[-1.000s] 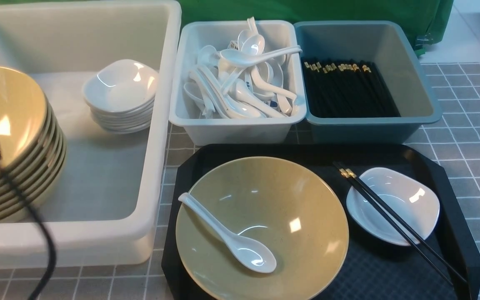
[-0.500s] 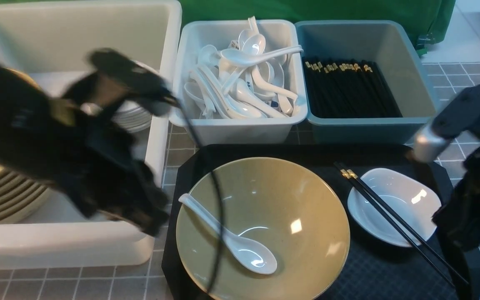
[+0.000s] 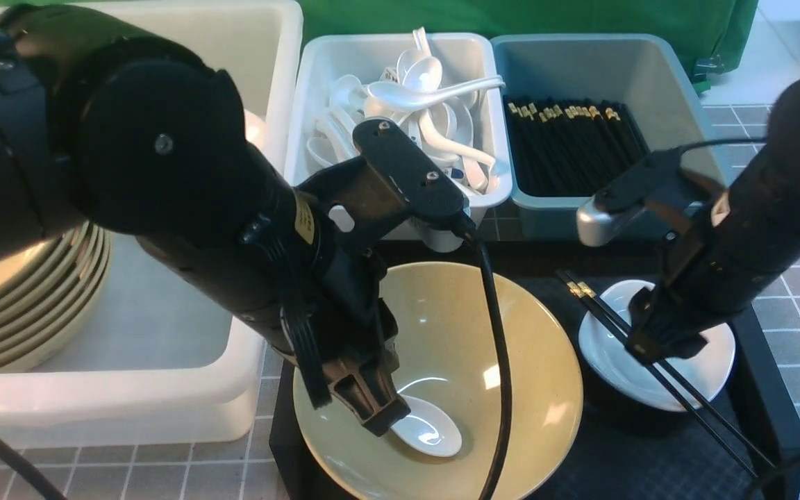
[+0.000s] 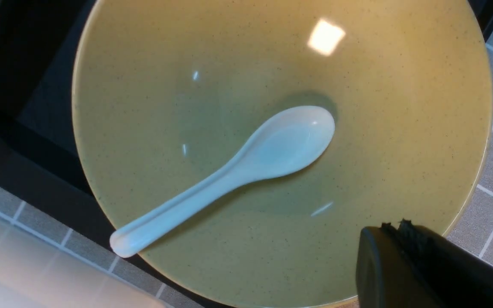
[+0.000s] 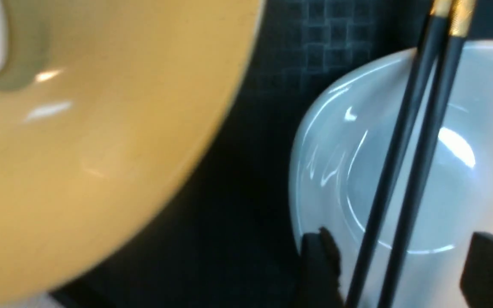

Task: On grey table put chopsticks spoon bowls plates into blue grey white boxes.

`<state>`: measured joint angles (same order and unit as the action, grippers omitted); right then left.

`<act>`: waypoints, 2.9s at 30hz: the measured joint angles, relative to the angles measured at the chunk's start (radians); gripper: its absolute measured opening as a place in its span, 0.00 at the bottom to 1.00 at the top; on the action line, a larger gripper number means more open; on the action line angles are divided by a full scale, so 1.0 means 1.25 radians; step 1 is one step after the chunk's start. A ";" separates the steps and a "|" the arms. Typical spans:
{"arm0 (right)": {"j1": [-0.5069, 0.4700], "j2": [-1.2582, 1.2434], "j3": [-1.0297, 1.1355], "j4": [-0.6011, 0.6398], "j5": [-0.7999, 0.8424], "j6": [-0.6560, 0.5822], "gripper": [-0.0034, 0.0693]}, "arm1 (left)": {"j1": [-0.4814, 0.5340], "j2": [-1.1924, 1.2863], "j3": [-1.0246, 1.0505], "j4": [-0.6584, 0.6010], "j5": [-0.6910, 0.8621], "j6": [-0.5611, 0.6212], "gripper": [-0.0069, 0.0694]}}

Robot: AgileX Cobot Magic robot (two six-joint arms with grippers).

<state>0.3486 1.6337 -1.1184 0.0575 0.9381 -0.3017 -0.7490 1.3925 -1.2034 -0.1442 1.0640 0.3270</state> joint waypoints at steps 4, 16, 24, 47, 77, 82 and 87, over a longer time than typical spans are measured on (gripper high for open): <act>0.000 0.044 0.000 -0.012 -0.031 0.025 0.72 | 0.000 0.000 0.000 0.000 0.002 -0.002 0.08; 0.000 0.104 0.000 -0.020 -0.100 0.037 0.49 | 0.000 0.000 0.000 0.001 0.002 -0.004 0.08; 0.000 0.105 -0.001 -0.021 -0.106 0.037 0.27 | 0.000 0.000 0.000 0.006 0.002 -0.005 0.08; -0.079 -0.028 -0.276 -0.032 -0.064 0.102 0.27 | 0.108 0.057 -0.042 -0.063 -0.148 -0.051 0.08; -0.152 0.387 -0.667 0.081 -0.144 0.169 0.67 | 0.237 -0.007 -0.235 -0.101 -0.081 0.109 0.08; -0.148 0.272 -0.671 0.079 0.070 0.089 0.71 | 0.237 -0.183 -0.110 -0.055 -0.063 0.060 0.08; -0.091 0.165 -0.649 0.092 0.225 0.021 0.71 | 0.237 -0.347 0.075 -0.041 -0.060 0.027 0.08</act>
<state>0.2345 1.8403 -1.9300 0.1724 1.2191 -0.2758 -0.4531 0.9586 -1.1095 -0.1954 0.9885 0.3612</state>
